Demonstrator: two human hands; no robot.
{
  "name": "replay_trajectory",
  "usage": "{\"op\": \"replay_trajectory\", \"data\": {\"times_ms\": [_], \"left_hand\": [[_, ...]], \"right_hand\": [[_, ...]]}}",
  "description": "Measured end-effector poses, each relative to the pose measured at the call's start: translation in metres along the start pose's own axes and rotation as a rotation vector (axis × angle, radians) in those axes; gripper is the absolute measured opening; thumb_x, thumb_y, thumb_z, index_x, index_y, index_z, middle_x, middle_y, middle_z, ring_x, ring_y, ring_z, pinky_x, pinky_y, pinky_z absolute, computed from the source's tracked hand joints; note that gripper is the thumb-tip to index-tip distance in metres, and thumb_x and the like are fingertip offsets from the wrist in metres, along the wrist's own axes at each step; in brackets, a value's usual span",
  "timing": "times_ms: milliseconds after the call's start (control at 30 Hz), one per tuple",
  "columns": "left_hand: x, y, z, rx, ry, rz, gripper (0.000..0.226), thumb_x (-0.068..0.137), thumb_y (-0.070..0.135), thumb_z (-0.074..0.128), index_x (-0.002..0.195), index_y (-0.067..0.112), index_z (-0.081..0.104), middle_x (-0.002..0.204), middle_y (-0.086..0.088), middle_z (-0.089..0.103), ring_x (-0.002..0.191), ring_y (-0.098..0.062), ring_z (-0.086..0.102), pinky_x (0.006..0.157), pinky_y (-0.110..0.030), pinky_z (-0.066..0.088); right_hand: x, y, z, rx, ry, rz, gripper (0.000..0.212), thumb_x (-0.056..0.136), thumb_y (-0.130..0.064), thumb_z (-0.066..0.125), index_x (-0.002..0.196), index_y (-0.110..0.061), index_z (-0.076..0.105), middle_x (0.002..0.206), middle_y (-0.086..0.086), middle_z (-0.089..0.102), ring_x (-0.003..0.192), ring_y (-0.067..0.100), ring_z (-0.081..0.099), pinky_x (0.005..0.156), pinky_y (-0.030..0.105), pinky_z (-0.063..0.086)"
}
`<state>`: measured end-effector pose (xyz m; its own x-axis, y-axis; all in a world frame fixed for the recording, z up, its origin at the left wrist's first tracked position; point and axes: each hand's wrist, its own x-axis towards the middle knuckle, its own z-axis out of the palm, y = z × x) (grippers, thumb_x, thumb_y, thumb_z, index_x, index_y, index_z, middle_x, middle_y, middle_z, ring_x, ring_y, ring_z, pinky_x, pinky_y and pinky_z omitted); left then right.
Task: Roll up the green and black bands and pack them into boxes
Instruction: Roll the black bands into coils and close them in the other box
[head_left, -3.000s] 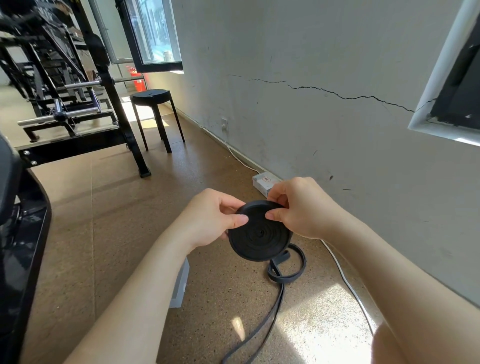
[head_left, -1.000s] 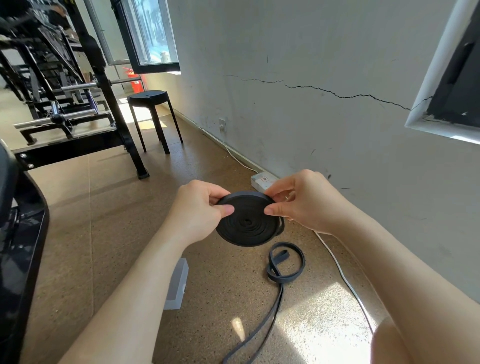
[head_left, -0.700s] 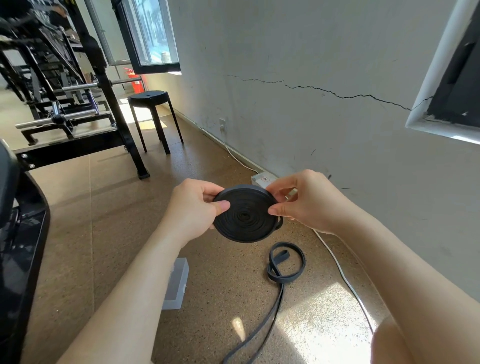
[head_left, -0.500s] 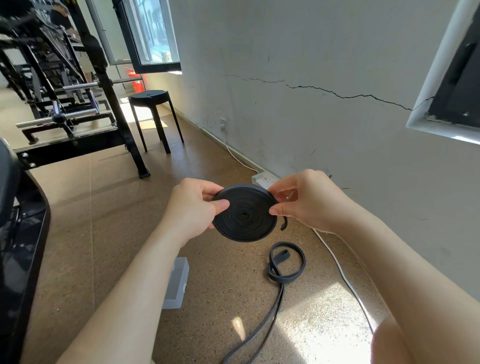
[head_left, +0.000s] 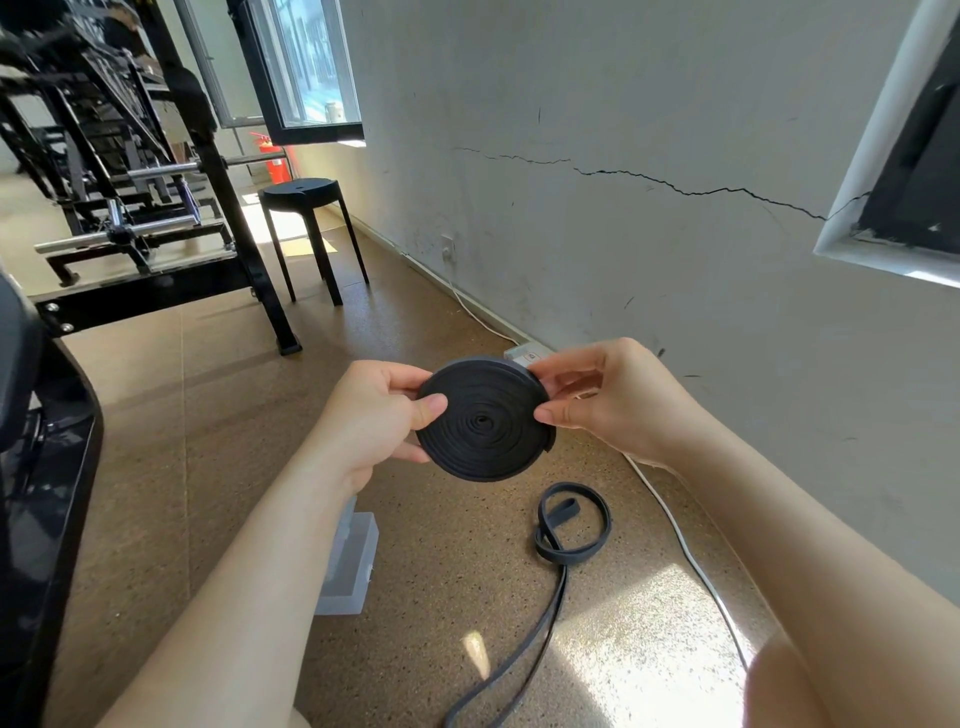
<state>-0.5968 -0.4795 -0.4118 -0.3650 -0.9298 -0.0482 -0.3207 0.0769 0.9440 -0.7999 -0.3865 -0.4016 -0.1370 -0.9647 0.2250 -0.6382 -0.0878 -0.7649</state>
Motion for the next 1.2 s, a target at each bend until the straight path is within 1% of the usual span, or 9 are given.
{"op": "replay_trajectory", "data": {"times_ms": [67,200,333,533,667,833,967,1100,1200], "left_hand": [[0.0,-0.001,-0.001,-0.037,-0.01,-0.019,0.024,0.088,0.001,0.062,0.11,0.01,0.067,0.102,-0.01,0.07,0.091,-0.026,0.068,0.054,-0.033,0.058],[-0.002,0.0,0.0,-0.131,-0.016,-0.05,0.018,0.09,0.002,0.06,0.103,0.013,0.066,0.103,-0.01,0.07,0.086,-0.028,0.071,0.052,-0.032,0.057],[-0.003,0.001,0.004,-0.232,-0.026,-0.086,0.023,0.092,0.002,0.058,0.114,0.005,0.064,0.103,-0.011,0.07,0.08,-0.026,0.073,0.052,-0.031,0.057],[-0.004,0.002,0.01,-0.343,-0.017,-0.119,0.024,0.093,0.005,0.057,0.117,0.003,0.062,0.105,-0.014,0.07,0.077,-0.027,0.073,0.055,-0.033,0.058],[-0.005,0.0,0.009,-0.35,-0.061,-0.128,0.032,0.091,0.005,0.06,0.123,0.009,0.058,0.111,-0.013,0.068,0.085,-0.031,0.072,0.054,-0.033,0.057],[-0.004,0.0,0.006,-0.129,-0.198,-0.095,0.034,0.087,0.008,0.066,0.119,0.018,0.059,0.115,-0.004,0.066,0.099,-0.029,0.067,0.068,-0.043,0.06],[-0.002,-0.001,-0.004,0.299,-0.124,0.063,0.028,0.086,0.025,0.07,0.113,0.025,0.065,0.104,0.006,0.071,0.098,-0.014,0.065,0.086,-0.045,0.056],[-0.007,0.003,-0.009,0.289,-0.08,0.201,0.035,0.088,0.022,0.067,0.12,0.034,0.062,0.107,0.012,0.069,0.097,-0.01,0.066,0.075,-0.041,0.06],[-0.011,0.006,-0.015,0.239,-0.046,0.198,0.032,0.091,0.017,0.062,0.122,0.025,0.063,0.108,0.005,0.069,0.09,-0.016,0.069,0.063,-0.039,0.061]], "right_hand": [[0.0,0.002,0.0,0.061,0.0,-0.002,0.038,0.075,-0.008,0.08,0.09,-0.04,0.069,0.078,-0.011,0.07,0.078,0.003,0.069,0.073,0.013,0.052],[0.004,0.004,0.011,0.247,0.187,0.067,0.026,0.078,-0.009,0.079,0.096,-0.024,0.068,0.081,0.001,0.07,0.071,0.021,0.07,0.068,0.036,0.061],[0.006,0.005,0.018,0.235,0.344,0.076,0.016,0.082,-0.009,0.075,0.083,-0.023,0.067,0.084,-0.003,0.071,0.074,0.015,0.07,0.066,0.031,0.06],[0.004,0.005,0.026,0.211,0.312,0.091,0.033,0.087,-0.011,0.07,0.119,-0.019,0.068,0.111,-0.003,0.068,0.084,0.014,0.069,0.071,0.035,0.061],[0.006,0.008,0.023,0.447,0.312,0.149,0.025,0.086,-0.008,0.07,0.109,-0.019,0.073,0.096,0.004,0.073,0.066,0.014,0.066,0.058,0.025,0.055],[0.008,0.008,0.022,0.44,0.228,0.118,0.025,0.08,0.0,0.074,0.094,-0.021,0.075,0.082,0.003,0.076,0.079,0.02,0.072,0.073,0.038,0.059],[0.007,0.004,0.02,0.375,0.188,0.074,0.027,0.078,0.003,0.075,0.084,-0.023,0.074,0.078,0.0,0.075,0.075,0.018,0.073,0.074,0.038,0.06],[0.008,-0.001,0.021,0.335,0.178,0.05,0.029,0.078,0.003,0.075,0.08,-0.026,0.074,0.078,-0.001,0.075,0.074,0.016,0.072,0.073,0.037,0.06],[0.008,-0.004,0.026,0.334,0.174,0.043,0.027,0.077,0.001,0.076,0.082,-0.025,0.075,0.082,-0.002,0.076,0.078,0.013,0.072,0.076,0.037,0.06]]}}
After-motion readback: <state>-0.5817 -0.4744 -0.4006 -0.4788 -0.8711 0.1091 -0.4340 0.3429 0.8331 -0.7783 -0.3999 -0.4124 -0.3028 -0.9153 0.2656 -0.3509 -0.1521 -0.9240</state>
